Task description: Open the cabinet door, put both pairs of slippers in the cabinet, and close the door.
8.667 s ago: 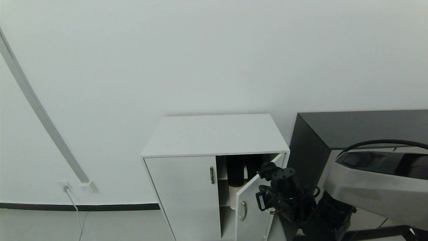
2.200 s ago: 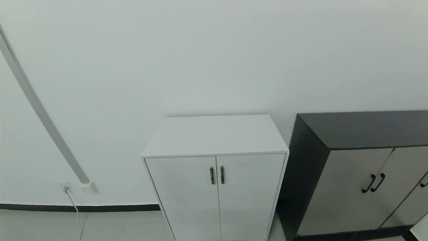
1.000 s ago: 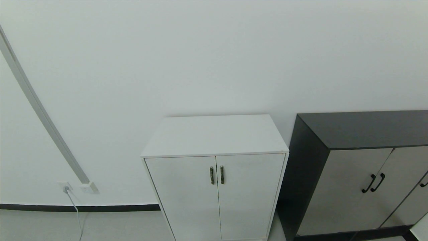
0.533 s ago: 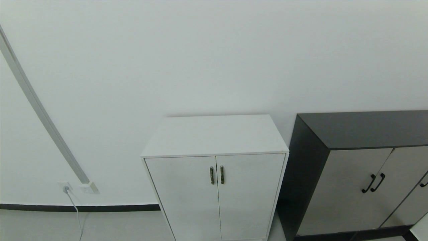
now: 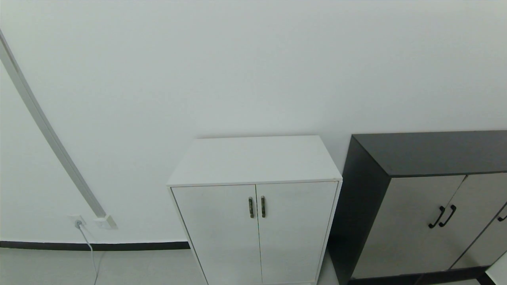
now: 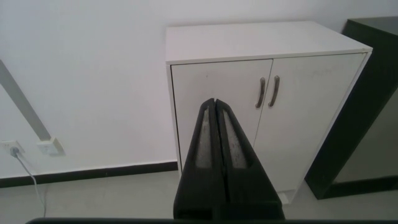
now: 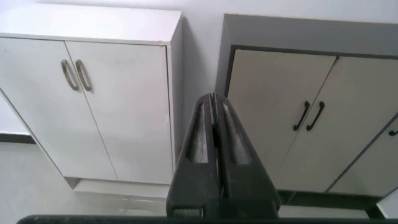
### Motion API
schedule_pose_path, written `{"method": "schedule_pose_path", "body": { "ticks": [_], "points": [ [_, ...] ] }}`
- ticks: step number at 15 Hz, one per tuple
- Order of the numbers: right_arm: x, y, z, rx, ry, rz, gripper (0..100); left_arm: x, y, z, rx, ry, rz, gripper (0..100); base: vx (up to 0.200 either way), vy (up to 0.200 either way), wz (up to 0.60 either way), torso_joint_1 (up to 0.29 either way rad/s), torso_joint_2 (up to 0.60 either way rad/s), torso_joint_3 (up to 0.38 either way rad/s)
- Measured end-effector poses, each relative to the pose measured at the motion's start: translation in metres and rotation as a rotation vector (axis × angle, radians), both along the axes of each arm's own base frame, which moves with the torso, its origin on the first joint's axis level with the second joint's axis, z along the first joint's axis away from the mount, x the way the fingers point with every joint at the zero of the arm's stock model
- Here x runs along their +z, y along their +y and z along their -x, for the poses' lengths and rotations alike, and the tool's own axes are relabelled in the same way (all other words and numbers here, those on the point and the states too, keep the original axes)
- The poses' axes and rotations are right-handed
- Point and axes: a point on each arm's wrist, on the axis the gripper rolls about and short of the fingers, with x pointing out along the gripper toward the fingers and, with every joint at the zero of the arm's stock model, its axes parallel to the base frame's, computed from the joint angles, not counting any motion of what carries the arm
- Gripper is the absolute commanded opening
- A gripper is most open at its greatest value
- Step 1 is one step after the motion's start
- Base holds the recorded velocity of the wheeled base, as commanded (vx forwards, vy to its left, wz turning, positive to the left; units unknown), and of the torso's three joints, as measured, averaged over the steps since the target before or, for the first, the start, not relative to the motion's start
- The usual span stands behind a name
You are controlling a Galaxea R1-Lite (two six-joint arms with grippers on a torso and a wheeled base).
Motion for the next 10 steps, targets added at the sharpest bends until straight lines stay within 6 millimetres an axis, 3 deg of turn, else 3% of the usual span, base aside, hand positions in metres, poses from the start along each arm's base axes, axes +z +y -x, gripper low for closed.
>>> {"method": "schedule_pose_path", "body": {
  "ticks": [10],
  "points": [
    [-0.0004,-0.0004,-0.0002,-0.020,0.006,-0.053,0,0.0000,0.0000,0.0000,0.000,0.000,0.000,0,0.000,0.000,0.00,0.000,0.00,0.000]
  ]
}}
